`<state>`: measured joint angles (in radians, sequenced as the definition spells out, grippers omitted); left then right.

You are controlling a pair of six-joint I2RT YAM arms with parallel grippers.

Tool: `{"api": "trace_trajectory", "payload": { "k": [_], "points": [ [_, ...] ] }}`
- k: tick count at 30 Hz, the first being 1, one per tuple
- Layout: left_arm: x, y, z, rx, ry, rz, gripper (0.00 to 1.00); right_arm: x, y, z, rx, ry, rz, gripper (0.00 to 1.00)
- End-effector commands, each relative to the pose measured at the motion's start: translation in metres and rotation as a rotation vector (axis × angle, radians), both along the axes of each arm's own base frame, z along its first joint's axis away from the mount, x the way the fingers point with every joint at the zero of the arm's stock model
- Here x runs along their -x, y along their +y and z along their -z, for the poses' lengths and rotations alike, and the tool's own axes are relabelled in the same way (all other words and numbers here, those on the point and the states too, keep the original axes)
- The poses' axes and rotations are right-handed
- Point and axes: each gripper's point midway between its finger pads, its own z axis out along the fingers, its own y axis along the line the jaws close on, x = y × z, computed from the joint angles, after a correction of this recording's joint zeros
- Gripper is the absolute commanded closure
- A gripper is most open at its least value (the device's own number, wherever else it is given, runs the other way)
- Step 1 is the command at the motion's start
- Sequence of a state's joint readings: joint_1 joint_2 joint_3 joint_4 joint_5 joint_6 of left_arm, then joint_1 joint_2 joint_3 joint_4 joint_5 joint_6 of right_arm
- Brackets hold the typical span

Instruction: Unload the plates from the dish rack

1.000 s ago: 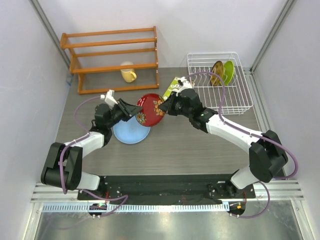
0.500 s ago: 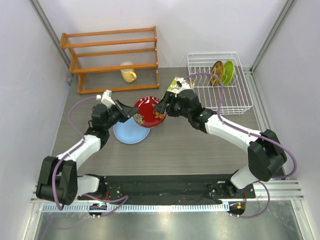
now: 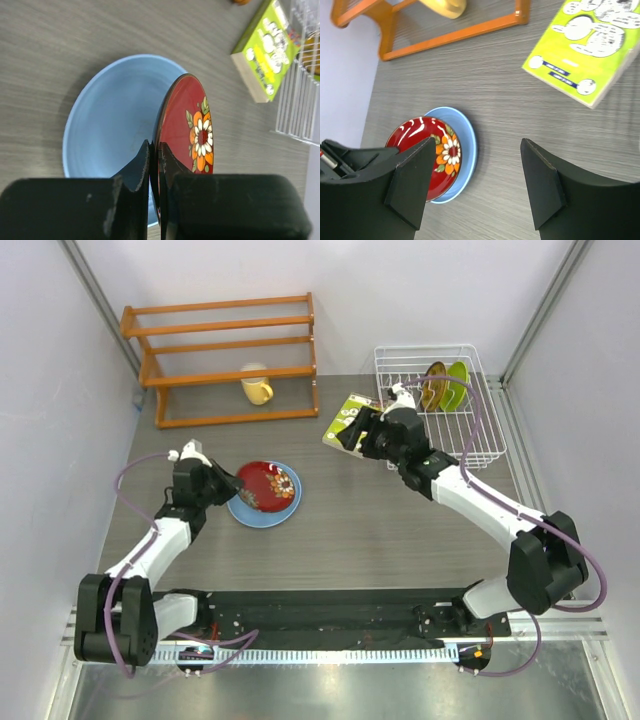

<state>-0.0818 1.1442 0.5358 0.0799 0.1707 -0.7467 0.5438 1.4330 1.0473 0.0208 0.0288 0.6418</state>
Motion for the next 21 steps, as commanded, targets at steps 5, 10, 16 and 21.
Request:
{"api": "trace_trajectory", "payload": {
  "k": [5,10,16,21],
  "points": [
    [-0.004,0.003,0.017,-0.007,0.006,-0.012,1.0,-0.004,-0.029,-0.002,0.023,-0.015,0.044,0.25],
    [-0.007,0.003,0.031,-0.003,0.005,-0.012,1.0,-0.009,-0.045,-0.007,0.029,-0.032,0.069,0.25],
    [-0.016,0.005,0.037,-0.022,0.005,-0.021,0.76,-0.009,-0.059,-0.004,0.088,-0.012,0.077,0.25],
    [-0.02,0.006,0.044,-0.036,0.033,-0.019,0.54,-0.014,-0.072,-0.007,0.136,-0.015,0.098,0.25]
  ]
}}
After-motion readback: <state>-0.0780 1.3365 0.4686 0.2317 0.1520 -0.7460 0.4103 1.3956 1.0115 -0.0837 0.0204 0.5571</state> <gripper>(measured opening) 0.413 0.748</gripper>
